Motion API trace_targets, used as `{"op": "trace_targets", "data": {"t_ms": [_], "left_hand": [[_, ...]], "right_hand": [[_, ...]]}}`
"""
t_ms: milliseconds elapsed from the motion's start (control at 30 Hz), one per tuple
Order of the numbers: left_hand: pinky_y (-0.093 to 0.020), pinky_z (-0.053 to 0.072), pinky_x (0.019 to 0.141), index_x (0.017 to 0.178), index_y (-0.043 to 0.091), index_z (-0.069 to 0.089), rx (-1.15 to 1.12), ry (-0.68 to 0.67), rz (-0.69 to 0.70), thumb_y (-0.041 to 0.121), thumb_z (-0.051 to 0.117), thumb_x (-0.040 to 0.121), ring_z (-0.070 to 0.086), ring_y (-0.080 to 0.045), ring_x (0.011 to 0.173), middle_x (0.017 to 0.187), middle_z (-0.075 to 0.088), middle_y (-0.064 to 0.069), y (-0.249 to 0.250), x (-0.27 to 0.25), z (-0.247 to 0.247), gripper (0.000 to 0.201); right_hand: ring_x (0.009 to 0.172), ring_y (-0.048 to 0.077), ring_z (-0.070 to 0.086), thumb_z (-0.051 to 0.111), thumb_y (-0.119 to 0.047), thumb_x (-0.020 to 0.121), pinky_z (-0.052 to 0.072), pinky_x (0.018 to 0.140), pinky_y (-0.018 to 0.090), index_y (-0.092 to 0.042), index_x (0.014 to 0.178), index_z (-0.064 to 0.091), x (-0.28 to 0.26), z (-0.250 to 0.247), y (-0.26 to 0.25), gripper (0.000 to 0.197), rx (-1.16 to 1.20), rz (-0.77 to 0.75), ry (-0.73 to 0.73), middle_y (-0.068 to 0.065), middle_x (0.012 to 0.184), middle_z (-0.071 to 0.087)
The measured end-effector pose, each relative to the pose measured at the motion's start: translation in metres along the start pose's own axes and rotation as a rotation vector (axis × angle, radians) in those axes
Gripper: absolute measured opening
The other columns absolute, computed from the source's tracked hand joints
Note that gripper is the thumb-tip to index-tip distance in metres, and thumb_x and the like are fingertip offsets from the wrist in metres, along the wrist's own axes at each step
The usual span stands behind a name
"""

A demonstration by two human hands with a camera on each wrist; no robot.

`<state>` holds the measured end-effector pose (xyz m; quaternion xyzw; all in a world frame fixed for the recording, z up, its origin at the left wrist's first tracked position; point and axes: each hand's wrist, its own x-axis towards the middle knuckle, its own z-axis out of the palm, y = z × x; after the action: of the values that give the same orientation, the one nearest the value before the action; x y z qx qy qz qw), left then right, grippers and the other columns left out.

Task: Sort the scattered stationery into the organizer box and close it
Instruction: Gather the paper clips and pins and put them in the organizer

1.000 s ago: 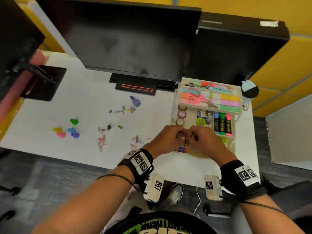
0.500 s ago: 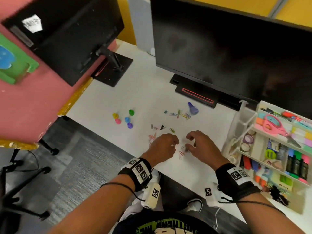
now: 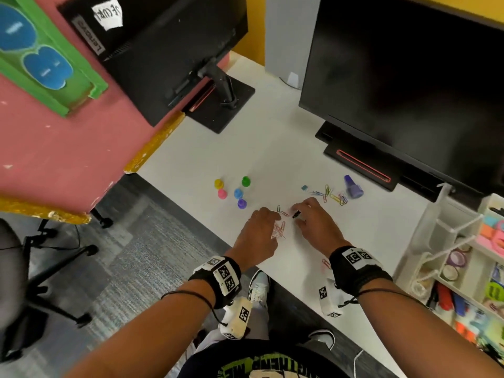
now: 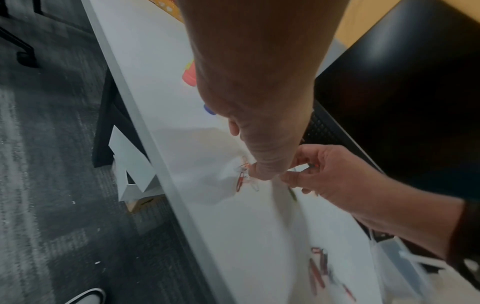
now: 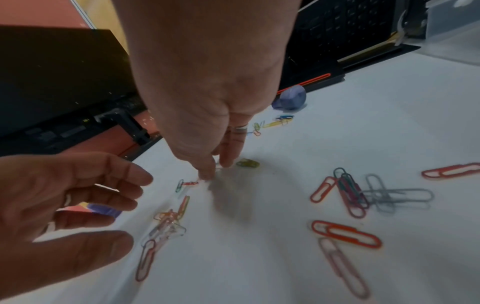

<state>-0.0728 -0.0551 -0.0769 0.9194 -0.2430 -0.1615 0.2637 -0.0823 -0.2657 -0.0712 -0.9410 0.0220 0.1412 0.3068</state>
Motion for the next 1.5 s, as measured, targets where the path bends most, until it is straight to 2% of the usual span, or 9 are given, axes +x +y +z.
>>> {"op": "trace_targets", "data": {"t_ms": [100,200,300,467,733,833,967,1167,1500], "left_hand": [[-0.044,0.047,0.106,0.148,0.007,0.039,0.081,-0.053,0.046,0.029,0.072,0.078,0.044,-0.032,0.131,0.147,0.040,-0.014,-0.009,-0.004,0.010,0.081],[-0.042,0.022,0.126,0.160,-0.001,0.009,0.212,-0.140,0.082,0.050,0.069,0.085,0.010,-0.036,0.155,0.167,0.006,-0.022,-0.018,-0.004,0.021,0.109],[-0.041,-0.001,0.127,0.157,0.000,-0.017,0.323,-0.225,0.091,0.076,0.047,0.089,-0.018,-0.034,0.155,0.166,-0.023,-0.019,-0.022,0.000,0.030,0.121],[-0.048,-0.002,0.127,0.156,0.003,-0.024,0.339,-0.242,0.121,0.088,0.026,0.087,-0.029,-0.030,0.152,0.163,-0.033,-0.015,-0.013,0.014,0.044,0.120],[-0.048,0.003,0.128,0.161,0.006,-0.002,0.339,-0.252,0.351,0.076,0.025,0.097,-0.013,-0.032,0.156,0.169,-0.013,-0.015,0.023,0.031,0.057,0.099],[-0.049,0.027,0.124,0.156,0.005,0.027,0.293,-0.112,0.301,0.034,0.050,0.102,0.024,-0.040,0.149,0.165,0.019,-0.019,0.036,0.063,0.037,0.066],[-0.042,0.043,0.113,0.150,0.002,0.040,0.184,-0.097,0.206,-0.017,0.046,0.079,0.041,-0.041,0.135,0.161,0.030,-0.015,0.050,0.109,0.002,0.074],[-0.039,0.056,0.084,0.126,0.007,0.060,0.318,-0.121,0.246,-0.010,0.047,0.089,0.054,-0.029,0.112,0.124,0.058,-0.010,0.049,0.135,0.001,0.042],[-0.035,0.049,0.073,0.104,0.007,0.071,0.134,-0.079,0.188,0.009,0.056,0.095,0.064,-0.028,0.090,0.099,0.066,-0.012,0.071,0.121,0.009,0.018]], "right_hand": [[0.099,0.025,0.063,0.059,-0.007,0.099,0.053,0.090,0.038,-0.014,0.115,0.071,0.000,0.006,0.010,0.022,-0.002,0.020,0.019,0.001,0.113,0.057],[0.097,0.022,0.063,0.061,-0.010,0.100,0.053,0.090,0.037,-0.015,0.111,0.072,-0.006,0.004,0.018,0.017,0.022,0.027,0.055,0.000,0.105,0.060],[0.086,0.011,0.059,0.064,-0.014,0.099,0.051,0.082,0.025,-0.018,0.108,0.070,-0.014,-0.007,0.021,0.011,0.067,0.021,0.166,-0.002,0.103,0.059],[0.097,0.013,0.061,0.071,-0.018,0.096,0.051,0.080,0.021,-0.021,0.104,0.069,-0.036,-0.030,0.031,0.009,0.271,0.205,0.427,-0.001,0.113,0.060],[0.097,0.015,0.066,0.072,-0.016,0.095,0.049,0.076,0.017,-0.020,0.102,0.071,-0.071,-0.046,0.058,0.008,0.421,0.345,0.542,-0.002,0.102,0.072],[0.092,0.016,0.068,0.073,-0.015,0.094,0.054,0.079,0.025,-0.019,0.097,0.073,-0.079,-0.046,0.062,0.005,0.464,0.362,0.572,-0.006,0.094,0.073],[0.085,0.019,0.071,0.076,-0.017,0.093,0.058,0.081,0.032,-0.024,0.093,0.074,-0.083,-0.041,0.067,0.008,0.564,0.380,0.553,-0.006,0.087,0.075],[0.085,0.018,0.073,0.070,-0.008,0.096,0.059,0.075,0.024,-0.021,0.097,0.074,-0.093,-0.043,0.064,0.013,0.586,0.342,0.519,-0.004,0.090,0.077],[0.078,0.005,0.068,0.073,-0.006,0.095,0.051,0.070,0.011,-0.015,0.100,0.074,-0.144,-0.069,0.074,0.010,0.587,0.312,0.609,-0.007,0.088,0.076]]}}
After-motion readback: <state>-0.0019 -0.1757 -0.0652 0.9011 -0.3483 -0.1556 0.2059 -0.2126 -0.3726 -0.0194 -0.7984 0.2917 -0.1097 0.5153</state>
